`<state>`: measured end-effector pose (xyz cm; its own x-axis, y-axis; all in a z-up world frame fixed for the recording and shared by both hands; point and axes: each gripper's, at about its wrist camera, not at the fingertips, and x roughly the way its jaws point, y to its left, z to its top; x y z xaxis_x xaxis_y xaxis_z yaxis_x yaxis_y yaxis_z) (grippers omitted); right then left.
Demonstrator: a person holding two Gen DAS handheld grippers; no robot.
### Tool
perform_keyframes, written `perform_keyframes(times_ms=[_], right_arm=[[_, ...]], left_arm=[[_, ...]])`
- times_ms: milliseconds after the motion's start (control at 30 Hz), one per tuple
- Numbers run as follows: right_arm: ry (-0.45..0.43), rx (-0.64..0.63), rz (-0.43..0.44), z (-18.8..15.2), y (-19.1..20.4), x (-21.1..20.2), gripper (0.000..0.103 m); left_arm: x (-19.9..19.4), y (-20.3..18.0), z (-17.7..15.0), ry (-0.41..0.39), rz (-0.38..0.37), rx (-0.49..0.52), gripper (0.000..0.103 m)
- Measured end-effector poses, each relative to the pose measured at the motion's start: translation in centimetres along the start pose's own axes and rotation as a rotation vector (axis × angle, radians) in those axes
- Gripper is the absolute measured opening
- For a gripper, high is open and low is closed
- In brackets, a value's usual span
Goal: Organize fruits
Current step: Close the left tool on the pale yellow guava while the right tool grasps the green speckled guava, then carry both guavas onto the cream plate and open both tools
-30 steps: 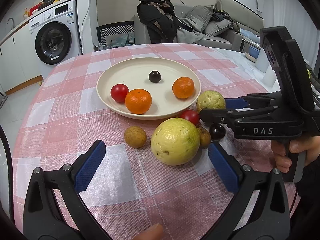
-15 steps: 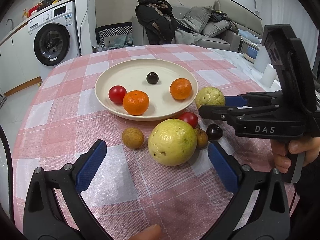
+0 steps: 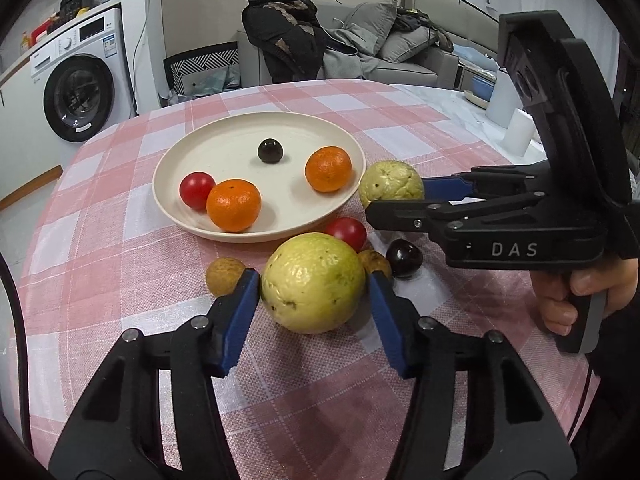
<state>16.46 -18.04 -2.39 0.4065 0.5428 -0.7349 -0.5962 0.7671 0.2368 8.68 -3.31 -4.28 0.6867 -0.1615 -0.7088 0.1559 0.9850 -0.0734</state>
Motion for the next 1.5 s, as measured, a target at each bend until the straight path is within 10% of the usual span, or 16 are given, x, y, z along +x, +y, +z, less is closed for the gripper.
perform_keyframes(times_ms=[1500], right_arm=[[-0.155,0.044,0.009,2.2,-0.2,-3.3,0.052]], left_arm=[[-4.4,3.6,2.6,-0.169,0.01,-0.1,0.051]])
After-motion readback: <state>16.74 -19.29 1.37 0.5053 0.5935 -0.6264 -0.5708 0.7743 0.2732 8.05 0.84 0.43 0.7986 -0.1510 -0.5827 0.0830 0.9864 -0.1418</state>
